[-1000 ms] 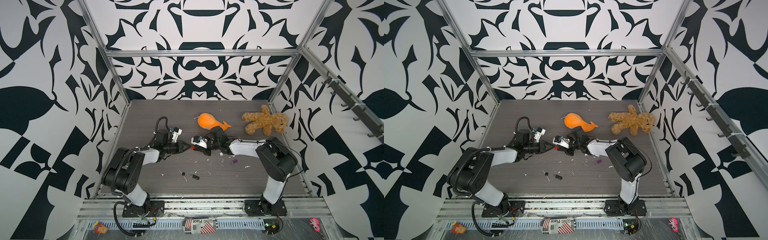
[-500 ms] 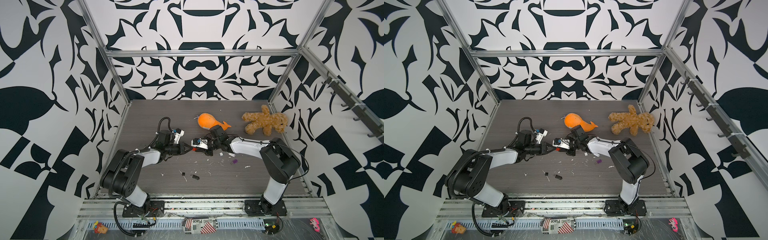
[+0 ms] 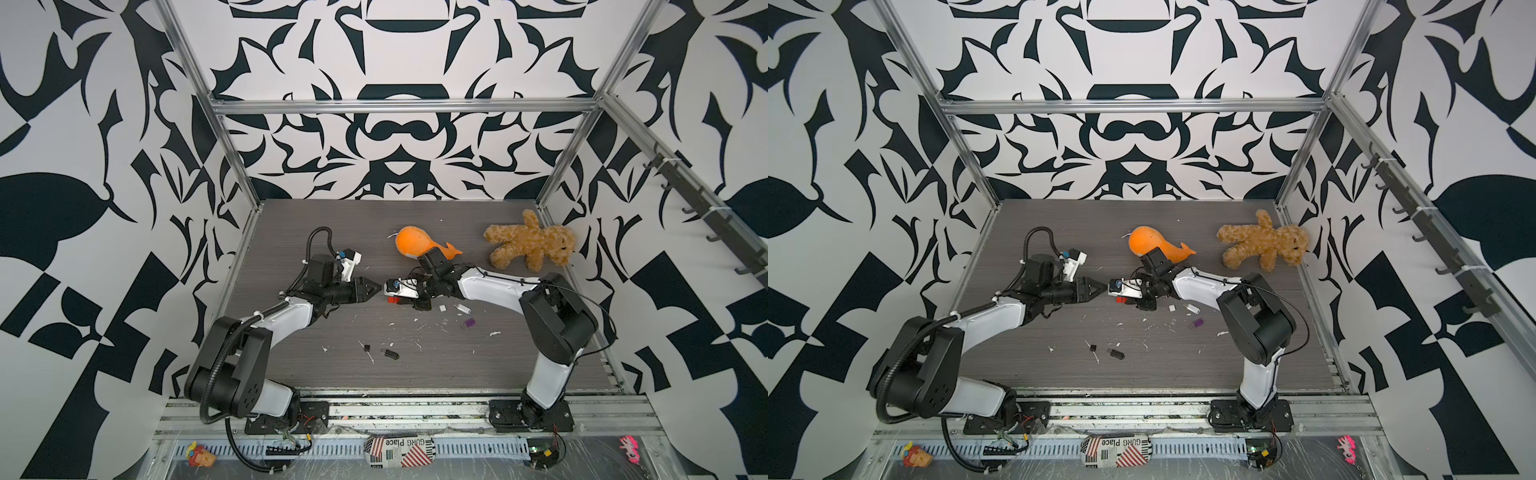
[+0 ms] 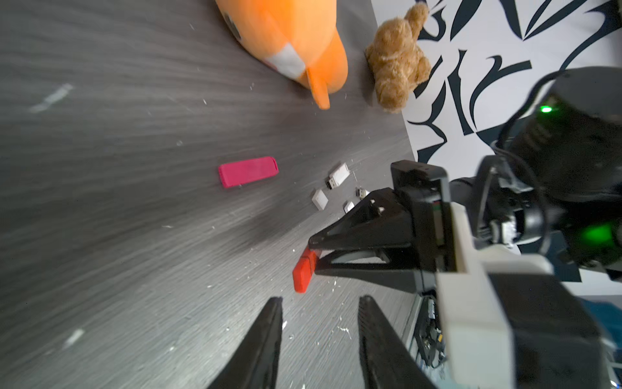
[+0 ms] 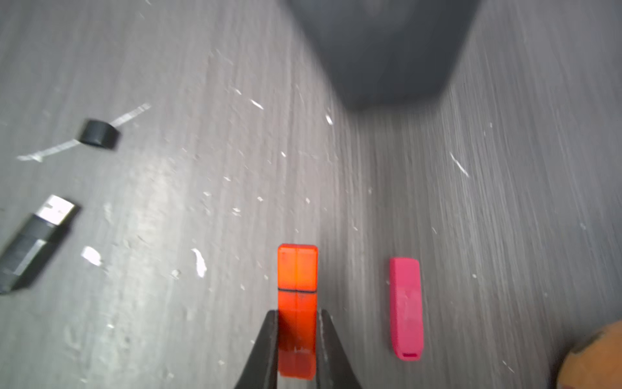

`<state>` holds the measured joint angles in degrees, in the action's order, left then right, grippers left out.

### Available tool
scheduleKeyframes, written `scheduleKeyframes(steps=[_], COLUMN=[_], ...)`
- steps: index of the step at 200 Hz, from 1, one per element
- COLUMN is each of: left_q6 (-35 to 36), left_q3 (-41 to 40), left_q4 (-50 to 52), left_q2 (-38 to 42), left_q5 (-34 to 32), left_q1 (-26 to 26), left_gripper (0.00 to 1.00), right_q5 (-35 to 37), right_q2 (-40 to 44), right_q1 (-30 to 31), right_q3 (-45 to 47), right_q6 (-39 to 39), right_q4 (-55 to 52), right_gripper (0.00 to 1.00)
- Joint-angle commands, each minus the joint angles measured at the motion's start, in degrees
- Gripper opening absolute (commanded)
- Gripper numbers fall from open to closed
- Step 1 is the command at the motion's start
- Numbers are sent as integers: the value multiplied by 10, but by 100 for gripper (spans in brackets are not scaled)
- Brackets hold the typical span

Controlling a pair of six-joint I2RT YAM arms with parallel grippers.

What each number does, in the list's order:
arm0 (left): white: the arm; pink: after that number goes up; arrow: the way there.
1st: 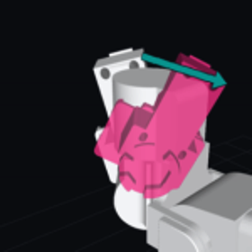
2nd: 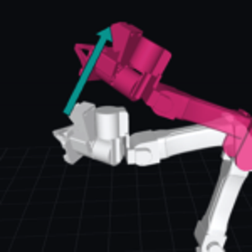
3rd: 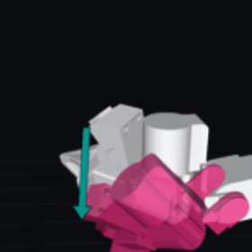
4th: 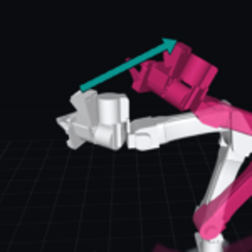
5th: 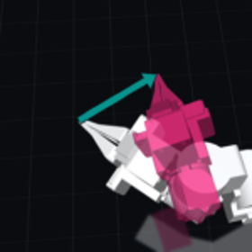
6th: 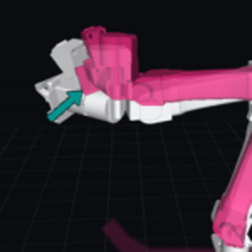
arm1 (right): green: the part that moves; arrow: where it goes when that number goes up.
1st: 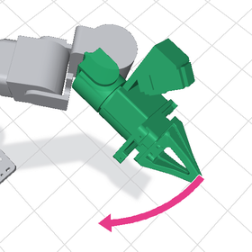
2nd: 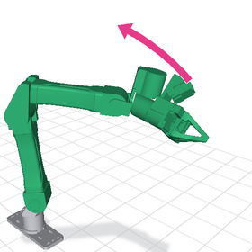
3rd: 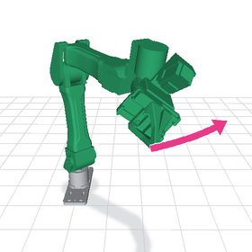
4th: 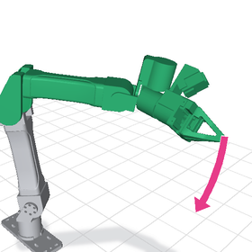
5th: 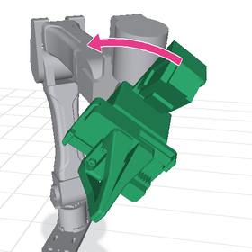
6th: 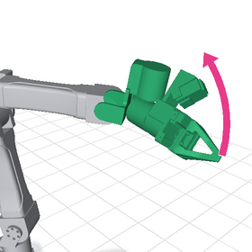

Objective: Close the usb drive cover
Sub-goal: Close the cover of the USB drive, then place the USB drive at the center of the board.

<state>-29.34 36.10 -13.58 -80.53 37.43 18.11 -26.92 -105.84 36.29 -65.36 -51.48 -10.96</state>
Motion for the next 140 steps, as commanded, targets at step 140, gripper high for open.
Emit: scheduleKeyframes(steps=[140], left_q6=[34], left_q3=[-16], left_q4=[71], left_q2=[39], left_q5=[-41], left_q1=[-23], left_gripper=[37], right_q5=[65], right_q2=[-102], right_q1=[-1], right_q3=[-140], right_q6=[-39], right_q4=[-101], right_gripper=[19])
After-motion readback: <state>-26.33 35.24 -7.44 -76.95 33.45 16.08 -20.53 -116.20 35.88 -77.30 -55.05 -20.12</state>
